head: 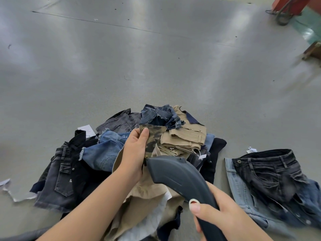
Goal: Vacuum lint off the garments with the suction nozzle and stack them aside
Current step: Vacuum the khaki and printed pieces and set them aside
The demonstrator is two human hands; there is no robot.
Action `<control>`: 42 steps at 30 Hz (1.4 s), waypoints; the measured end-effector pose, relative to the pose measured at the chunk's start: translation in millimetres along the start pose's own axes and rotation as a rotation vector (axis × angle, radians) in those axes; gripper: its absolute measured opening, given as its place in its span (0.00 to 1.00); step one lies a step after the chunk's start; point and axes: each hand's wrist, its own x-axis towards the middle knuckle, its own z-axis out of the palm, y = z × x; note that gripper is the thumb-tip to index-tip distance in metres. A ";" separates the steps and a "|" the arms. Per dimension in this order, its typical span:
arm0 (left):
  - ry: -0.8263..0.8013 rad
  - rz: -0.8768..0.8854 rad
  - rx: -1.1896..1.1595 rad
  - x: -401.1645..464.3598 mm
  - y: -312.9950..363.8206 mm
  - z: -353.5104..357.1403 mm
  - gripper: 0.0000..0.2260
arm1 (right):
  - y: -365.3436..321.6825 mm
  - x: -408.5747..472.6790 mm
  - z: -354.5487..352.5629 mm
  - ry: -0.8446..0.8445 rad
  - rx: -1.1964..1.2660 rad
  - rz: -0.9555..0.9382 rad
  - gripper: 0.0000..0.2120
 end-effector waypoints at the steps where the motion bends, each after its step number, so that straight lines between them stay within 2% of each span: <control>1: -0.010 0.002 0.007 -1.3 -1.0 0.5 0.06 | -1.0 0.8 -0.2 0.007 0.026 0.010 0.20; 5: -0.090 0.000 0.025 -7.9 -10.4 6.9 0.06 | -6.4 4.5 -5.9 0.067 0.166 0.047 0.14; 11: -0.052 0.066 0.100 -5.5 -9.1 2.2 0.06 | -14.7 1.0 -27.4 0.293 0.212 -0.028 0.09; 14: -0.013 0.077 0.091 -1.7 -6.4 0.8 0.06 | -10.0 -3.4 -22.6 0.213 0.197 -0.037 0.10; 17: 0.025 0.068 0.043 1.5 -4.5 1.4 0.07 | 1.7 -3.7 -2.0 0.085 0.098 -0.007 0.17; 20: 0.039 0.072 0.043 1.3 -4.9 1.0 0.07 | 7.1 2.0 7.3 0.095 -0.010 -0.025 0.21; 25: -0.101 0.057 0.071 -9.8 -10.8 6.4 0.07 | -2.9 6.6 -2.8 0.120 0.177 0.027 0.12; 32: -0.226 0.073 0.061 -19.3 -10.8 7.6 0.05 | -8.4 12.4 -24.6 0.267 0.201 0.032 0.08; 36: -0.370 -0.068 0.156 -19.6 -2.6 1.8 0.07 | -10.2 11.8 -41.5 0.341 0.242 0.007 0.10; 39: -0.413 -0.158 0.212 -11.9 9.7 -7.8 0.05 | -9.4 5.6 -51.4 0.318 0.231 -0.015 0.09; 42: -0.376 -0.116 0.269 -6.2 18.7 -13.9 0.08 | -7.7 1.5 -51.7 0.254 0.209 0.004 0.09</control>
